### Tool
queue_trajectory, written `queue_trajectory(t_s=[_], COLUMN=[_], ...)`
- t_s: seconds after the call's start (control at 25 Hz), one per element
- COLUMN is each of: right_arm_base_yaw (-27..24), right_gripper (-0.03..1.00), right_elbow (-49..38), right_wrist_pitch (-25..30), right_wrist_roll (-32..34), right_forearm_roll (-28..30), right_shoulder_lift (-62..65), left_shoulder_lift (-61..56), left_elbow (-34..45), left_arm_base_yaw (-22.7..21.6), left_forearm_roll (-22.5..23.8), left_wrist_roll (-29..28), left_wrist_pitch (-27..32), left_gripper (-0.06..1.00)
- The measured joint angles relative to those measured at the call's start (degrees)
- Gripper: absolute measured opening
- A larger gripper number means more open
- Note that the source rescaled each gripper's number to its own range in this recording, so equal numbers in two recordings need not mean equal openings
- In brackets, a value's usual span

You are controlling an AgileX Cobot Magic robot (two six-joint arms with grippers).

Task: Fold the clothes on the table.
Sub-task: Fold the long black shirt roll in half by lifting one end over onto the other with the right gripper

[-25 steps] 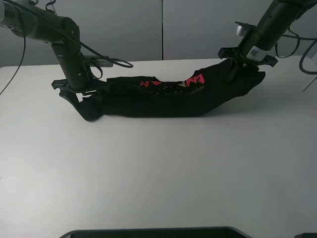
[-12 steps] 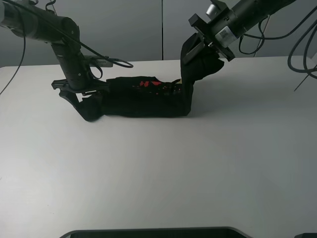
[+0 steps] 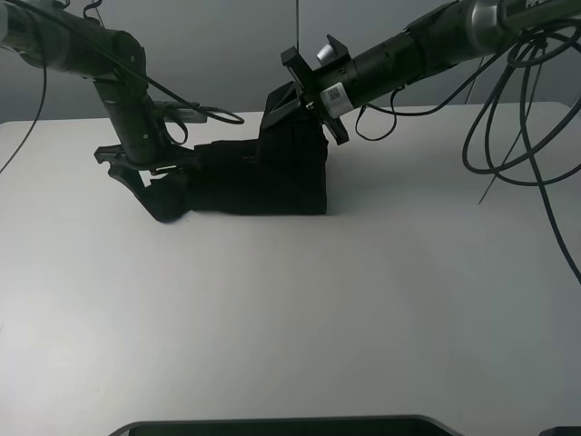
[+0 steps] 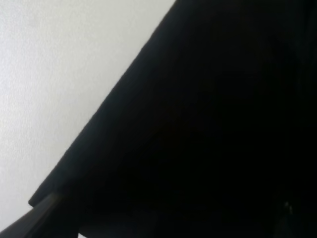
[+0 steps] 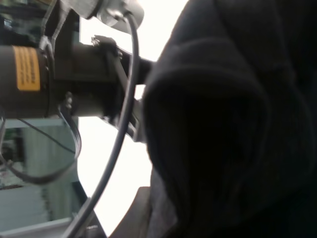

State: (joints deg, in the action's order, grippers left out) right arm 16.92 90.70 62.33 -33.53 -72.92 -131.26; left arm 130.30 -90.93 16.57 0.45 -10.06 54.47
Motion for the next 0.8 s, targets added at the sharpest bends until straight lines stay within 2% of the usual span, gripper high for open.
queue_trajectory(t_s=[0.4,0.8], right_arm_base_yaw=[4.5,7.5], right_gripper=[0.12,0.12], right_elbow=[0.0,0.2], right_wrist_pitch=[-5.8,-9.3], right_wrist_roll=[-2.1,-6.4], right_forearm_roll=[-4.4,-11.7], right_shoulder_lift=[-4.5,-7.6], left_shoulder_lift=[0.0,0.0], left_elbow=[0.0,0.0], left_arm_base_yaw=[0.0,0.0], left_forearm_roll=[0.0,0.0], left_wrist_roll=[0.4,0.8], left_wrist_pitch=[0.0,0.1], left_gripper=[0.98,0.98])
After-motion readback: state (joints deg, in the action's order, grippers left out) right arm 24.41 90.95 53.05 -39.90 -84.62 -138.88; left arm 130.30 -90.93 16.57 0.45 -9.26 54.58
